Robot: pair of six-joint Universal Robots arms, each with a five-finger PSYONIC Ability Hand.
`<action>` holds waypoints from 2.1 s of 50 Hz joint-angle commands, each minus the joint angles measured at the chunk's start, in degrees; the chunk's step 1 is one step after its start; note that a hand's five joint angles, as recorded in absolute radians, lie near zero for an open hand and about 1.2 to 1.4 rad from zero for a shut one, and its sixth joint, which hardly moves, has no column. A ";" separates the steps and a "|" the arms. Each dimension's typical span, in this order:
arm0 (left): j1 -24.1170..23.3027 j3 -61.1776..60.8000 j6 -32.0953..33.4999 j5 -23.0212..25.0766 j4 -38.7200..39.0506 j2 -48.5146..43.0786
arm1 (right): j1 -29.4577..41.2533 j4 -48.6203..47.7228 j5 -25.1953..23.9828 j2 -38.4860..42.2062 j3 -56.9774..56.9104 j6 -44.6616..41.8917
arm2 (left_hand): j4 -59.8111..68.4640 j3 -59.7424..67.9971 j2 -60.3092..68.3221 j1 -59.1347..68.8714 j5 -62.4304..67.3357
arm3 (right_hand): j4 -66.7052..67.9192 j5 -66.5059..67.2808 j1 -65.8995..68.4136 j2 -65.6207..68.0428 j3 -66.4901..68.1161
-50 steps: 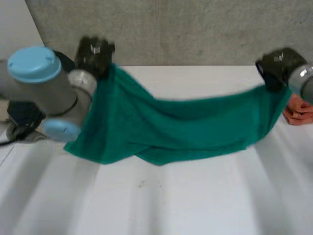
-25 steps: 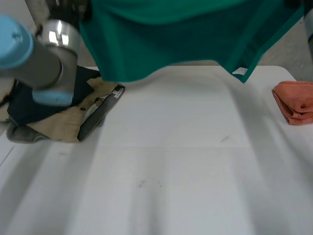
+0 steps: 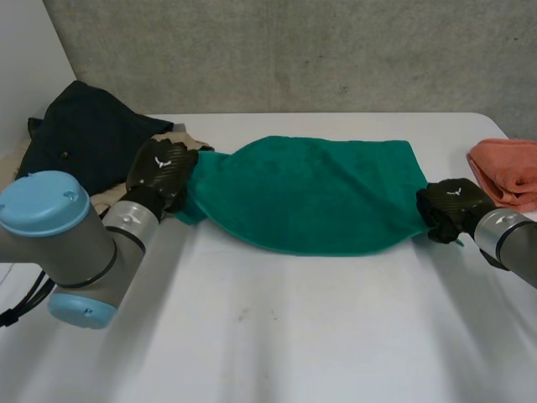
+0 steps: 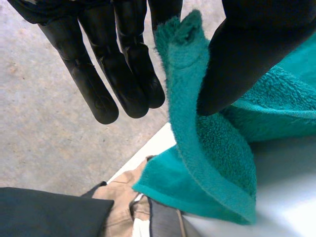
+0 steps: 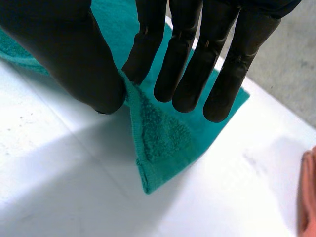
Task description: Fold the laundry.
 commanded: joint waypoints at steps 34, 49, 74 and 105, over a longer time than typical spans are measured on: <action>0.41 17.43 -0.39 -6.05 -7.83 -8.02 | 0.38 -0.11 2.83 11.01 -9.75 0.60 | 11.08 11.41 11.10 13.36 14.72 | 11.59 13.42 18.71 12.40 11.84; 0.15 9.18 -0.56 -5.44 -17.58 1.81 | -1.99 0.85 1.52 0.64 -8.35 -1.16 | 11.08 11.41 11.10 13.36 14.72 | 11.63 13.46 18.76 12.45 11.89; 0.42 20.40 -0.47 -5.88 -18.11 -6.26 | -2.17 2.00 -3.76 2.66 -0.44 2.35 | 11.08 11.41 11.10 13.36 14.72 | -42.30 -40.47 -35.17 -41.49 -42.05; -4.42 27.10 -12.78 -6.14 -19.25 3.84 | 33.34 -14.26 21.73 15.14 -19.77 47.53 | 11.08 11.41 11.10 13.36 14.72 | -58.37 -56.54 -51.24 -57.55 -58.11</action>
